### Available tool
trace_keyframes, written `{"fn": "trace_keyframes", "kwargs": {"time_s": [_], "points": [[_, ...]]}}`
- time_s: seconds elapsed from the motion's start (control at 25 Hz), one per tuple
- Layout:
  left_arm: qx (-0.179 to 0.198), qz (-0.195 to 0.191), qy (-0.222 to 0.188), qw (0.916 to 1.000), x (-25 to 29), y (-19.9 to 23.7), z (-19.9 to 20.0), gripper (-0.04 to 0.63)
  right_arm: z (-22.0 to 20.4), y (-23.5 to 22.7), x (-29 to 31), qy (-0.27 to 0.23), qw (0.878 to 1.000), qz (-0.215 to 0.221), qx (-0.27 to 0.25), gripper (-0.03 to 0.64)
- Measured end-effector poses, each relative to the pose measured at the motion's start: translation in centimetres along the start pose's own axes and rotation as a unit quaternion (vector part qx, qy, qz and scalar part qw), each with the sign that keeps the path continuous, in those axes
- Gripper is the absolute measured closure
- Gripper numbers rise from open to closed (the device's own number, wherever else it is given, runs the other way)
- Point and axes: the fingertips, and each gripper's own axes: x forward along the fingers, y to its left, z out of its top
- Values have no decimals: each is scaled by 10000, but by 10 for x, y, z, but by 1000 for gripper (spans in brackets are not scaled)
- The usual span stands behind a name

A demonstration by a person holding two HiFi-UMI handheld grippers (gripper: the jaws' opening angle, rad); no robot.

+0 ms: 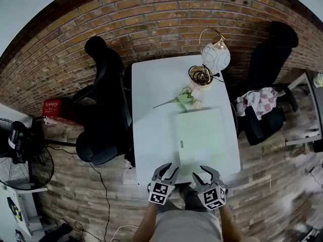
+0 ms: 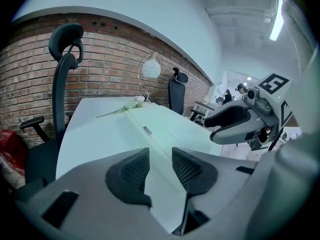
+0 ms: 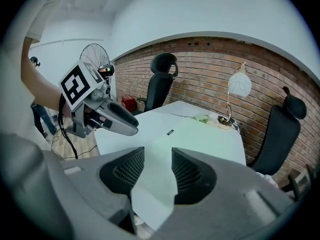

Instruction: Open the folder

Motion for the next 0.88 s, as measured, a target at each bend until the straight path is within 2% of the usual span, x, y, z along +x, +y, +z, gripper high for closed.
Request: {"fn": "trace_keyframes", "kwargs": {"time_s": [0.52,0.88], "points": [[-144,-36,200,9997,16,-2,-13,454,-17,21,20,396,9949,501,-777,445],[-187,-125,316,9992,25,-4,-21,454,-32,33,31,660,9865,696,-1327,442]]}}
